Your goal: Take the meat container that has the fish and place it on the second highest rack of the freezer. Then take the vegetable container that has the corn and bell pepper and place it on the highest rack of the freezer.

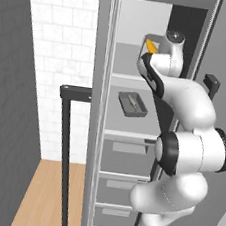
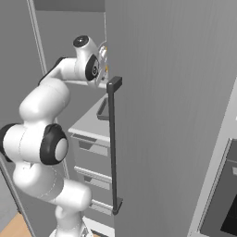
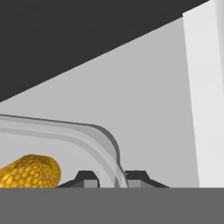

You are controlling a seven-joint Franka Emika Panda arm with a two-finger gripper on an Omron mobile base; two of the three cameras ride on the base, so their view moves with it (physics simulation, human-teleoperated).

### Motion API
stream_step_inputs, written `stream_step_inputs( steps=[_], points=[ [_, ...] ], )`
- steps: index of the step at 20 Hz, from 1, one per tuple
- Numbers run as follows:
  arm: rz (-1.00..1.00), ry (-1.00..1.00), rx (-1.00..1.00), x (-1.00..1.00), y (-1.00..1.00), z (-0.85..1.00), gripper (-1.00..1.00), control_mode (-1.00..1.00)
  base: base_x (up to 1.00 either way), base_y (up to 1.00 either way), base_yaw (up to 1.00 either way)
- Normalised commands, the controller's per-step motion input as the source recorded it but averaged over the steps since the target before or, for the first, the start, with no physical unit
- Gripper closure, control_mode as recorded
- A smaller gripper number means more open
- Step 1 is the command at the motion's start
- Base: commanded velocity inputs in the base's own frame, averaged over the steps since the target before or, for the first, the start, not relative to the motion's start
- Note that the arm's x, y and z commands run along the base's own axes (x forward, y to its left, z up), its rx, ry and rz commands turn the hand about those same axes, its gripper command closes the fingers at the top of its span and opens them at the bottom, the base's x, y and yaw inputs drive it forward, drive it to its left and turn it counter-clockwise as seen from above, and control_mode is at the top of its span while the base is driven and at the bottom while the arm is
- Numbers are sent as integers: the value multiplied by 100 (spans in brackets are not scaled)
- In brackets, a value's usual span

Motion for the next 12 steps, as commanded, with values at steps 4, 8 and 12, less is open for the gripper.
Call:
stream_step_inputs(
  steps=[4,8,12],
  points=[
    [-5,0,0,37,0,0,100,-100,0,0,0],
    [0,0,0,8,0,0,100,-100,0,0,0],
    [0,0,0,0,0,0,100,-100,0,0,0]
  ],
)
